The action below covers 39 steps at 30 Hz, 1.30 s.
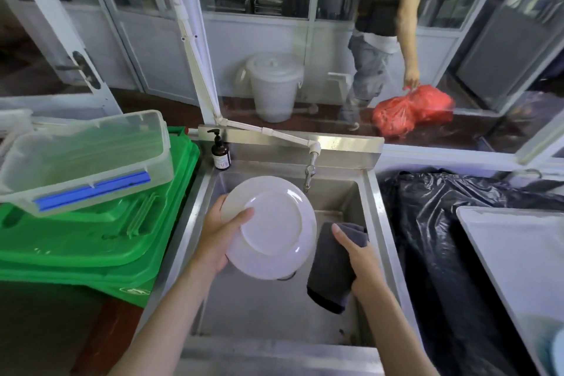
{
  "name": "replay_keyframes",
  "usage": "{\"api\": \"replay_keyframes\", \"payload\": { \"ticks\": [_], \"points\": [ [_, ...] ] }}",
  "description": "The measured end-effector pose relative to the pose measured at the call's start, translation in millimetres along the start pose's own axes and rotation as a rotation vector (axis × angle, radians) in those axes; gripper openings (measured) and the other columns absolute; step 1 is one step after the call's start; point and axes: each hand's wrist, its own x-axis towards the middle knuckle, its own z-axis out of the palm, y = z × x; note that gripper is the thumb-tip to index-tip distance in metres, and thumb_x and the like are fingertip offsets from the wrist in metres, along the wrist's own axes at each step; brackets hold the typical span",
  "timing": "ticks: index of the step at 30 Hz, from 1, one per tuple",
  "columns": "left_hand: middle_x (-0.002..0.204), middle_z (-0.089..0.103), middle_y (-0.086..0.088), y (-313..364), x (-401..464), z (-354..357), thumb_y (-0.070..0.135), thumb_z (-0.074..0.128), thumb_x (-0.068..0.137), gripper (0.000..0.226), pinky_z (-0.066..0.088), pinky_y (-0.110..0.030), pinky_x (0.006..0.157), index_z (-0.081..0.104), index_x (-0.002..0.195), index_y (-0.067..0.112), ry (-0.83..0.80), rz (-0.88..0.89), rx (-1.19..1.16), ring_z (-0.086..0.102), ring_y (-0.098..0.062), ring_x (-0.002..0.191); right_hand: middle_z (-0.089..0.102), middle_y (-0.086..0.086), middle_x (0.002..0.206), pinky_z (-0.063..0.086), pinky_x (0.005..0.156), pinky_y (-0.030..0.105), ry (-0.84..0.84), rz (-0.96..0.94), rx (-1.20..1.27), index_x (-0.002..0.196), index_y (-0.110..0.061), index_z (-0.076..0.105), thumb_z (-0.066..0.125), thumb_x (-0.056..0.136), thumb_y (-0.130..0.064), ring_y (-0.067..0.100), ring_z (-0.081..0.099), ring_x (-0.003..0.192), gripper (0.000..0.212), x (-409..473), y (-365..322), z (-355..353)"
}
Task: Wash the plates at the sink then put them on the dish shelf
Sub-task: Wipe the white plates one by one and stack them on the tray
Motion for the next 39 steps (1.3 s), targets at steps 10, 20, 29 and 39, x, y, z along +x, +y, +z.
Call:
{"api": "replay_keyframes", "payload": {
  "ticks": [10, 20, 29, 39],
  "points": [
    [0.107, 0.072, 0.018, 12, -31, 39, 0.039, 0.079, 0.083, 0.041, 0.053, -0.042, 0.094, 0.061, 0.120, 0.035, -0.202, 0.246, 0.615, 0.065, -0.004, 0.104, 0.075, -0.016, 0.090, 0.052, 0.072, 0.014, -0.024, -0.672, -0.198, 0.096, -0.030, 0.069, 0.086, 0.085, -0.028, 0.000, 0.069, 0.086, 0.020, -38, -55, 51],
    [0.096, 0.074, 0.007, 14, -65, 55, 0.036, 0.076, 0.091, 0.041, 0.053, -0.032, 0.083, 0.049, 0.119, 0.046, -0.264, 0.289, 0.743, 0.065, -0.008, 0.087, 0.062, -0.014, 0.083, 0.054, 0.073, 0.040, 0.245, -0.894, -0.431, 0.089, -0.027, 0.054, 0.070, 0.089, -0.046, 0.006, 0.061, 0.078, 0.025, -31, -43, 67],
    [0.074, 0.062, -0.009, 19, -76, 54, 0.044, 0.071, 0.092, 0.030, 0.038, -0.035, 0.059, 0.048, 0.111, 0.045, -0.305, 0.273, 0.793, 0.050, -0.020, 0.058, 0.067, -0.017, 0.085, 0.057, 0.077, 0.037, 0.286, -0.786, -0.401, 0.088, -0.031, 0.055, 0.078, 0.082, -0.061, 0.001, 0.065, 0.080, 0.038, -32, -45, 58],
    [0.083, 0.064, 0.003, 27, -87, 60, 0.044, 0.069, 0.093, 0.032, 0.043, -0.033, 0.066, 0.051, 0.118, 0.040, -0.218, 0.291, 0.824, 0.054, -0.013, 0.073, 0.074, -0.013, 0.086, 0.055, 0.080, 0.032, 0.250, -0.625, -0.166, 0.086, -0.032, 0.066, 0.074, 0.084, -0.059, 0.005, 0.070, 0.085, 0.028, -26, -43, 52]
  ]
}}
